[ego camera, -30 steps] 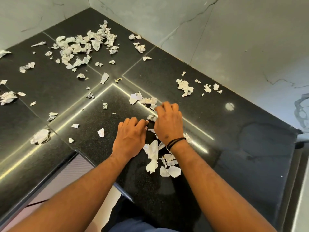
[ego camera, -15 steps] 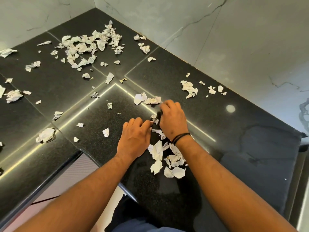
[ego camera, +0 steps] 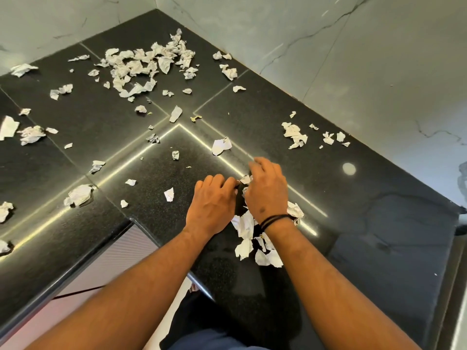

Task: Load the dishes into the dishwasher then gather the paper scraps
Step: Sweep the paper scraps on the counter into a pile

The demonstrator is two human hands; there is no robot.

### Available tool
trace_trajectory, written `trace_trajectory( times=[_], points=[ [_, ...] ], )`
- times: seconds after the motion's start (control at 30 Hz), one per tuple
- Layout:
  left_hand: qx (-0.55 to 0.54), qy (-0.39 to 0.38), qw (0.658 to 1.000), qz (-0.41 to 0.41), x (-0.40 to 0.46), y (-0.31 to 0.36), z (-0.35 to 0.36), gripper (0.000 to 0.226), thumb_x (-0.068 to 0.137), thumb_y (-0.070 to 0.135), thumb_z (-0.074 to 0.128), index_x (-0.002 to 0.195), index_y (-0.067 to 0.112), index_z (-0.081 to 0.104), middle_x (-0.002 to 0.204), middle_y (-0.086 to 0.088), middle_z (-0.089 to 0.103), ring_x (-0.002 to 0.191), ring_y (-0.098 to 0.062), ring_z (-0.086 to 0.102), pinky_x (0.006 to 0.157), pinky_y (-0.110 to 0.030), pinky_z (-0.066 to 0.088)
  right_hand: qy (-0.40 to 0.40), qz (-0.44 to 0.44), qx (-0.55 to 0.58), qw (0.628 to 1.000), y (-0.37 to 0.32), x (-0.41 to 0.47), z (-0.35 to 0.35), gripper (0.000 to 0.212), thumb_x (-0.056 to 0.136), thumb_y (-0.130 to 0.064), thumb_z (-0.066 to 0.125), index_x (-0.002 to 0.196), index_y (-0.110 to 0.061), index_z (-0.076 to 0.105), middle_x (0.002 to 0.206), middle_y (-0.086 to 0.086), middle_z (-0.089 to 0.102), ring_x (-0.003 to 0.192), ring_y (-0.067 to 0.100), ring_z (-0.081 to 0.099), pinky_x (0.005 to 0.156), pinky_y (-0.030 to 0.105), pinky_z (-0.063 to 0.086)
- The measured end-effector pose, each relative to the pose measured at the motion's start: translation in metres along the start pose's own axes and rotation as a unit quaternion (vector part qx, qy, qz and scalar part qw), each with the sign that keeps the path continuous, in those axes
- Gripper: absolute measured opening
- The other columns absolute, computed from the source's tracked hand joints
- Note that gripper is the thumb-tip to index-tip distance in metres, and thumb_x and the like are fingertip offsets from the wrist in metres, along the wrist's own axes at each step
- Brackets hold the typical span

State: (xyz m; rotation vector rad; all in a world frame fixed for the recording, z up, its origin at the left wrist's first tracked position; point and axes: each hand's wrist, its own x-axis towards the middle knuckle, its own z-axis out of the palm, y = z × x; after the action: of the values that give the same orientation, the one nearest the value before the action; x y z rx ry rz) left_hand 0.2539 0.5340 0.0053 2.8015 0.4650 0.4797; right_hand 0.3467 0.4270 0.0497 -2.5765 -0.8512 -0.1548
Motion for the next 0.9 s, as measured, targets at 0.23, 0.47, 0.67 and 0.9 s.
trace_trajectory(
  times=[0.23, 0.47, 0.67, 0.9],
  points=[
    [-0.002, -0.015, 1.000, 0.006, 0.001, 0.000, -0.001, 0.029, 0.098, 0.030, 0.039, 0.112, 0.015, 0.060, 0.092, -0.007, 0.055, 0.077, -0.026, 0.046, 0.068, -0.041, 0.038, -0.234, -0.128, 0.014, 0.964, -0.038, 0.083, 0.026, 0.045, 0.099, -0.008, 0.041, 0.143, -0.012, 0.049, 0.159, 0.005, 0.035, 0.149, 0.032, 0.023, 0.120, 0.048, 0.026],
    [-0.002, -0.009, 1.000, 0.003, 0.001, -0.002, 0.001, 0.017, 0.098, 0.029, 0.043, 0.094, 0.017, 0.055, 0.083, -0.001, 0.047, 0.074, -0.023, 0.042, 0.067, -0.038, 0.033, -0.225, -0.046, -0.002, 0.973, 0.003, 0.049, 0.019, 0.037, 0.092, -0.010, 0.044, 0.122, -0.015, 0.066, 0.154, 0.002, 0.045, 0.148, 0.028, 0.029, 0.119, 0.050, 0.026],
    [-0.021, -0.023, 0.999, -0.017, 0.000, -0.001, 0.000, 0.016, 0.099, 0.031, 0.048, 0.108, 0.019, 0.054, 0.091, 0.002, 0.055, 0.080, -0.020, 0.049, 0.074, -0.039, 0.040, -0.094, -0.018, 0.047, 0.994, 0.019, 0.000, -0.007, 0.032, 0.082, -0.012, 0.040, 0.092, -0.013, 0.071, 0.096, 0.003, 0.071, 0.095, 0.026, 0.060, 0.090, 0.048, 0.050],
    [-0.036, -0.016, 0.999, -0.012, -0.001, 0.000, -0.002, 0.025, 0.096, 0.026, 0.058, 0.120, 0.017, 0.057, 0.096, -0.001, 0.060, 0.084, -0.023, 0.054, 0.077, -0.042, 0.043, -0.096, 0.098, -0.007, 0.990, 0.066, 0.063, -0.020, 0.034, 0.101, -0.020, 0.045, 0.127, -0.001, 0.056, 0.139, 0.015, 0.051, 0.134, 0.032, 0.043, 0.113, 0.042, 0.036]
  ],
)
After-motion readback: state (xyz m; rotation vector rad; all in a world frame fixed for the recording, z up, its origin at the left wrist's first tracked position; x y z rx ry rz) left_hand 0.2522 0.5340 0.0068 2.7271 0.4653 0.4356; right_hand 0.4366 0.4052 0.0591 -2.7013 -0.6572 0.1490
